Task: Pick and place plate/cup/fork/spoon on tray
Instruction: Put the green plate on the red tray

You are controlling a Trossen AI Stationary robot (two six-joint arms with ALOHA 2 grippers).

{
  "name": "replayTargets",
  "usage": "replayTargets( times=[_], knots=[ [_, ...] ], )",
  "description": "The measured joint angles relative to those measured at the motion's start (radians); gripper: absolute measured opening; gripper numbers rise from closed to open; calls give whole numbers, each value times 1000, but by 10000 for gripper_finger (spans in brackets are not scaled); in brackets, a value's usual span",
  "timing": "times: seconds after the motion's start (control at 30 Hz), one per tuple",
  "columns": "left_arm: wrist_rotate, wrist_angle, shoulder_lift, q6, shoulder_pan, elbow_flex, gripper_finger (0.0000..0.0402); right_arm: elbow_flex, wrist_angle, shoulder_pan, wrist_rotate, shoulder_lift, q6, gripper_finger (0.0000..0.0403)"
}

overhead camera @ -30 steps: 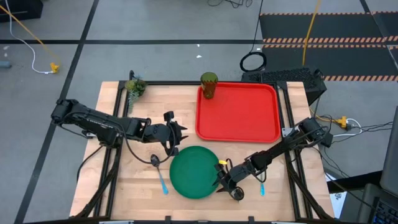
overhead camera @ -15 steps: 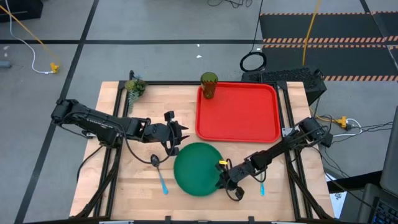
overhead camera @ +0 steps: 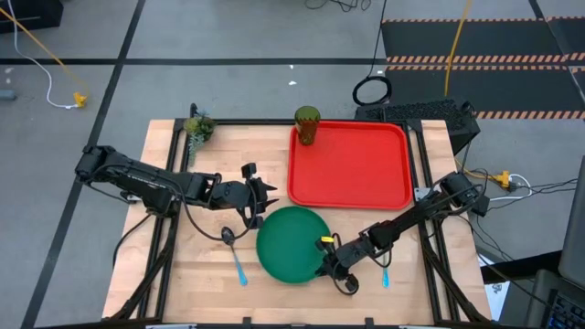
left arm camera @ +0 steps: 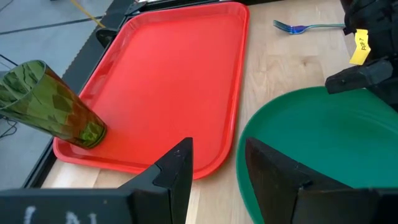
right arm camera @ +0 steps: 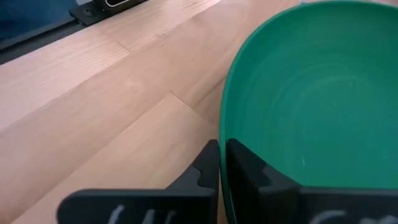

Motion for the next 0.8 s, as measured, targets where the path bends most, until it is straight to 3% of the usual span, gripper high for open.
replayTargets(
  times=[0.43,0.6,0.8],
  knots=[
    [0,0,0,0,0,0,150,-4,-8,46,93,-26,-96,0],
    [0,1,0,-3,0,0,150,-6,-46,55,99,-96,-89,1],
    [0,0,0,-49,-7,0,150,-6,-168,74,181,-220,-96,1]
  ],
)
